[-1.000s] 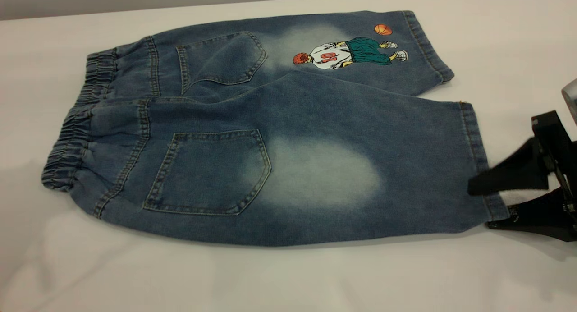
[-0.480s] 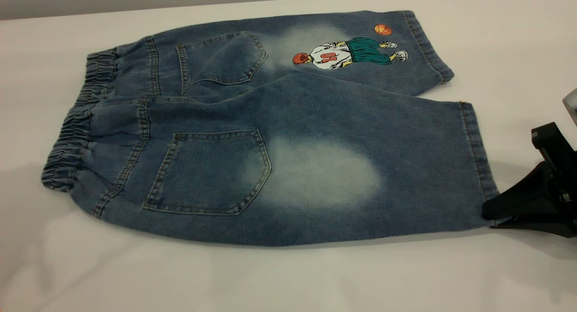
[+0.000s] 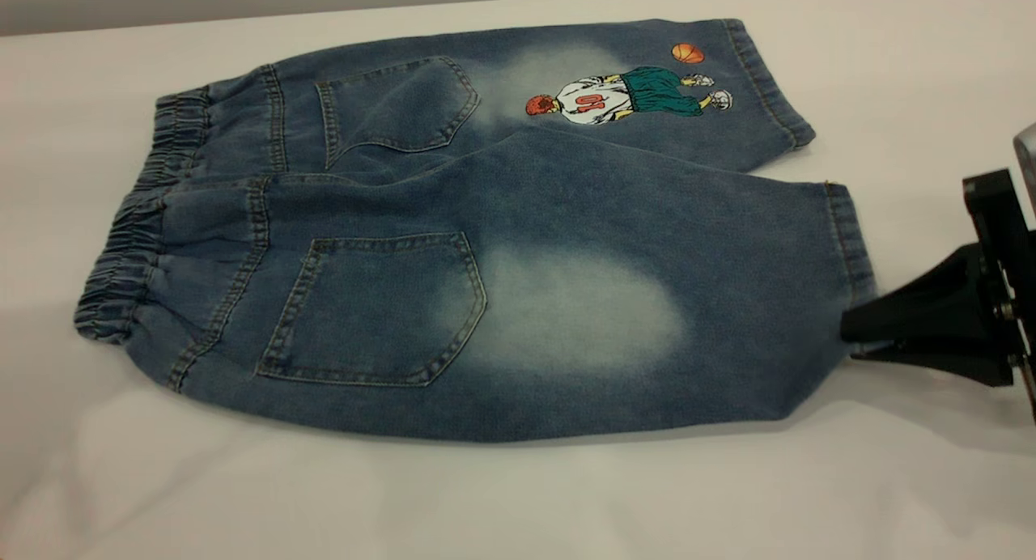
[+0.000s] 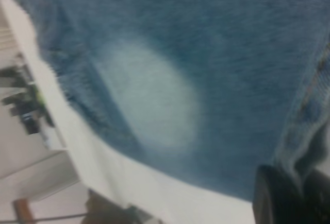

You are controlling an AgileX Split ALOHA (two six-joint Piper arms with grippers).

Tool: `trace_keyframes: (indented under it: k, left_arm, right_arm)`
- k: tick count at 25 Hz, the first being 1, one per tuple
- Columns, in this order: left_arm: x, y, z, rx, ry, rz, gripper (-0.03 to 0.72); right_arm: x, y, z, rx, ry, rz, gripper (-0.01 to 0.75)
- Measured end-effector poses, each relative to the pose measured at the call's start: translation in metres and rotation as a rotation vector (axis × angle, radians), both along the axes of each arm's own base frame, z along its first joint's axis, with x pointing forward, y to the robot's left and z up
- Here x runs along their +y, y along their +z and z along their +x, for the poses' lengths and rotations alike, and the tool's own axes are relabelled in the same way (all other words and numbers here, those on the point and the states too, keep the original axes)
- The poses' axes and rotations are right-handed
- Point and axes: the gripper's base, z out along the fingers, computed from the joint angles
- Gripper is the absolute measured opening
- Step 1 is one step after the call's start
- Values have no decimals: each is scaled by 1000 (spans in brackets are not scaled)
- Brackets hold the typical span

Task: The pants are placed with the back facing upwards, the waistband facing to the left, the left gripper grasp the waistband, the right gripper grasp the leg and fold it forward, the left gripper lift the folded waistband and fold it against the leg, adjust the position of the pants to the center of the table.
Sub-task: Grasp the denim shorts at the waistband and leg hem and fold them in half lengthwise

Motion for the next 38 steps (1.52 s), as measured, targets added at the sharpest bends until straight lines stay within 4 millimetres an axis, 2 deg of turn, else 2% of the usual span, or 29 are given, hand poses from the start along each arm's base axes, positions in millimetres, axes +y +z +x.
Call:
trace_keyframes:
  k: [5, 9, 14, 19, 26, 38]
  left_arm:
    - [1, -11, 3, 66, -19, 29, 590]
    - [2, -29, 9, 147, -12, 47, 590]
    - [3, -60, 19, 263, 6, 48, 590]
    - [3, -89, 30, 307, -14, 74, 590]
    - [3, -129, 34, 429, -39, 93, 590]
    - [3, -163, 48, 388, -48, 93, 590]
  right_arm:
    - [1, 2, 0, -9, 5, 22, 15]
    - [1, 2, 0, -9, 12, 23, 15]
    - [1, 2, -1, -9, 17, 23, 15]
    - [2, 2, -1, -9, 21, 23, 15]
    - [2, 2, -2, -9, 30, 24, 15]
    - [2, 2, -2, -9, 32, 24, 16]
